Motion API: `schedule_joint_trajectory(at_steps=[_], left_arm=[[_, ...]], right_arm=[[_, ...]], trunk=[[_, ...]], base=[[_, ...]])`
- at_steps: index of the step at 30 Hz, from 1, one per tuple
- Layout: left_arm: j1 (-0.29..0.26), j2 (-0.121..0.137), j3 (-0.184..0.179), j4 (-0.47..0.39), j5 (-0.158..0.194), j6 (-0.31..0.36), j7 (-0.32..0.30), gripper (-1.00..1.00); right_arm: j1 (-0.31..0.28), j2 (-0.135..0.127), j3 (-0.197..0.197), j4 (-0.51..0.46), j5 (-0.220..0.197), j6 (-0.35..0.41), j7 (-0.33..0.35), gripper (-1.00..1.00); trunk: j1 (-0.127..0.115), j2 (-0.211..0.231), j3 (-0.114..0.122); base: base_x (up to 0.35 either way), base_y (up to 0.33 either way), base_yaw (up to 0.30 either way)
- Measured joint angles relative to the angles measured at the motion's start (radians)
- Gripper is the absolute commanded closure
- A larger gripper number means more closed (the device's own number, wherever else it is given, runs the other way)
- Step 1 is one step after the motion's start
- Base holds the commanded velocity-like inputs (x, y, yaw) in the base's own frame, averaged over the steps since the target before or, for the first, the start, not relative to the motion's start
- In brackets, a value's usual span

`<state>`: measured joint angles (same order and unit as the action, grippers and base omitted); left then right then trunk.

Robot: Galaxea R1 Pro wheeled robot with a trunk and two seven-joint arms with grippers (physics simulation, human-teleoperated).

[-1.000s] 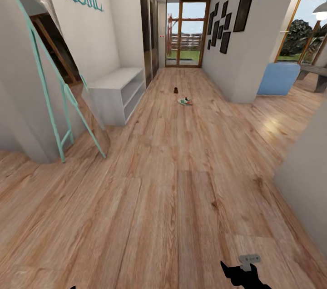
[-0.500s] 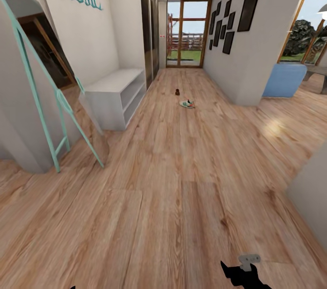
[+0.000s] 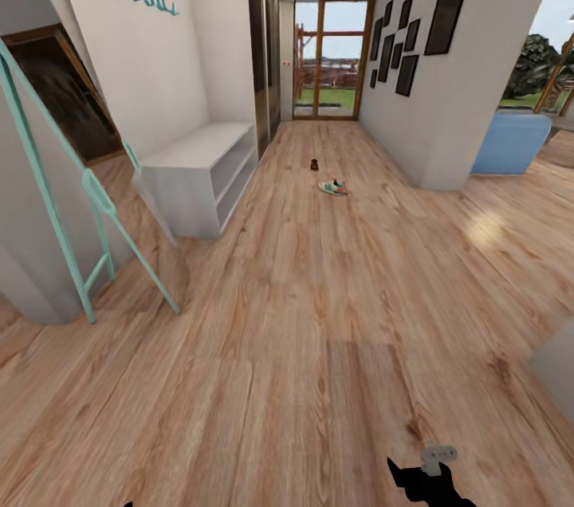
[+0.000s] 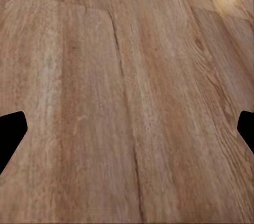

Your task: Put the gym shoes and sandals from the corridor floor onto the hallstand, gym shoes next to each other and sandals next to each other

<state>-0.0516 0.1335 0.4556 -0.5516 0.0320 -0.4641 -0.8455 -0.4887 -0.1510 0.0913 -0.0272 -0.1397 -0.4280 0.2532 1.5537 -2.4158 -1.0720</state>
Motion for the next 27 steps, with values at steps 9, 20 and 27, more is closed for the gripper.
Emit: schedule_joint_trajectory(at_steps=[9,20,27], left_arm=[[0.0,0.0,0.0,0.0,0.0,0.0,0.0,-1.0],[0.0,-0.001,0.0,0.0,0.0,0.0,0.0,-1.0],[0.0,0.0,0.0,0.0,0.0,0.0,0.0,-1.0]], right_arm=[[0.0,0.0,0.0,0.0,0.0,0.0,0.0,-1.0],[0.0,0.0,0.0,0.0,0.0,0.0,0.0,-1.0],[0.0,0.0,0.0,0.0,0.0,0.0,0.0,-1.0]], trunk=[[0.0,0.0,0.0],[0.0,0.0,0.0],[0.0,0.0,0.0]], base=[[0.338,0.072,0.0],[0.337,0.071,0.0],[0.337,0.045,0.0]])
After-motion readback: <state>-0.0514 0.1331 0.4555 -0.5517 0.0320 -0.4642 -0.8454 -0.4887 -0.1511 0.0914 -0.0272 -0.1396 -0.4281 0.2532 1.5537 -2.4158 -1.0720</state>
